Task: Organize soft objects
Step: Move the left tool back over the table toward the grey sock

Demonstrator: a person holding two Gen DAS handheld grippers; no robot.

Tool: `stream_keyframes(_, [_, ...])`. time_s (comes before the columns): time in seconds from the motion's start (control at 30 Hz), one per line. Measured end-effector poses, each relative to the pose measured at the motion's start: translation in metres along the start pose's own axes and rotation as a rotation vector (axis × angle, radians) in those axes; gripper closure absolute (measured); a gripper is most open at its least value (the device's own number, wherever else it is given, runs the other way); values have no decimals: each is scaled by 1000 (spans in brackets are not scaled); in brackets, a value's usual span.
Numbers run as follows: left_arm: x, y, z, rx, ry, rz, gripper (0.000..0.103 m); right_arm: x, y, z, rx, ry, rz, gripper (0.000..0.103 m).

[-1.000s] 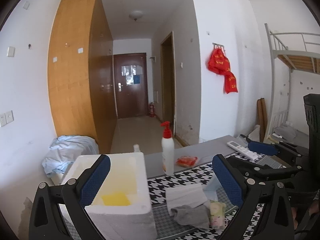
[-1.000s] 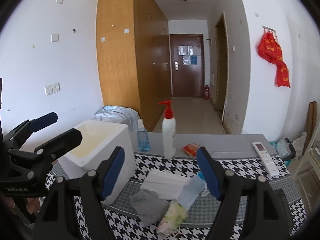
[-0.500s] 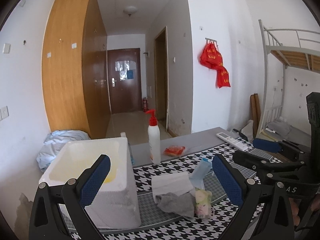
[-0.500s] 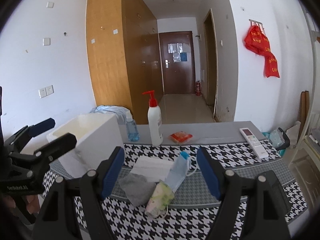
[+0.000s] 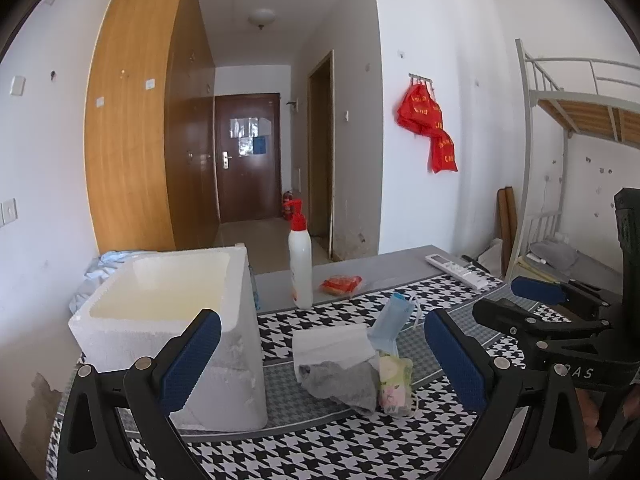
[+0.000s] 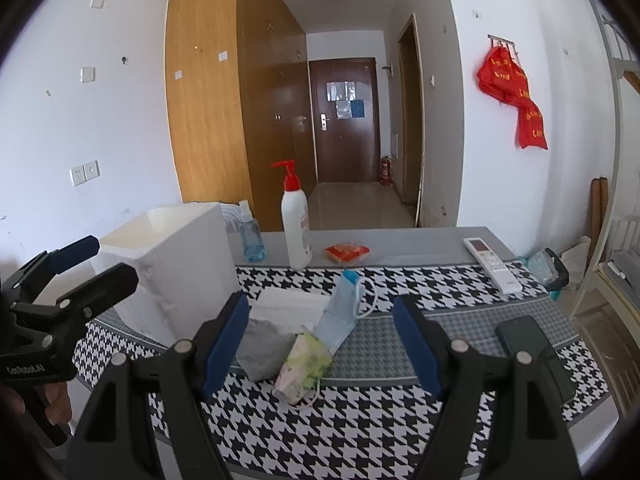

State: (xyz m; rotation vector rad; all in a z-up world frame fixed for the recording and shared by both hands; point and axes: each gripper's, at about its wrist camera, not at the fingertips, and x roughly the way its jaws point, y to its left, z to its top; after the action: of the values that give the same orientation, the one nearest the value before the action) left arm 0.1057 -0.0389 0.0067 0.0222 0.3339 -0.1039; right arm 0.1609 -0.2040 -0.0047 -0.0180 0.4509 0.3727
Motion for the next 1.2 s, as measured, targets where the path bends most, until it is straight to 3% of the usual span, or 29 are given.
stream_keyframes(0.27, [15, -5, -15, 0, 41, -36, 1, 5, -2, -9, -1, 16, -1, 25])
stream_keyframes(1.2, [79, -12, -42, -11, 216, -11, 1, 54, -19, -33, -3, 159, 0, 25])
